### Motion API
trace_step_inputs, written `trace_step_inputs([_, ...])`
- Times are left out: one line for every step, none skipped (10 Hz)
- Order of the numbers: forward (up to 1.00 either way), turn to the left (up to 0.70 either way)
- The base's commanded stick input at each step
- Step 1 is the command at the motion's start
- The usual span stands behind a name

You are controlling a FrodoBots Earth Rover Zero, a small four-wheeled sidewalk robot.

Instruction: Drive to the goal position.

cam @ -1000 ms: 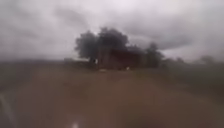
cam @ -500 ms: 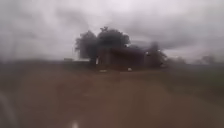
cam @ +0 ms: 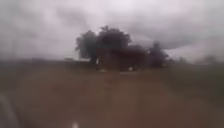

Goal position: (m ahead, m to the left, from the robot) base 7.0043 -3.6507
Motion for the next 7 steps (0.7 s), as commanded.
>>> trace_step_inputs([0.7, 0.0])
trace_step_inputs([0.7, 0.0])
trace_step_inputs([0.7, 0.0])
trace_step_inputs([0.7, 0.0])
trace_step_inputs([0.7, 0.0])
trace_step_inputs([0.7, 0.0])
trace_step_inputs([0.7, 0.0])
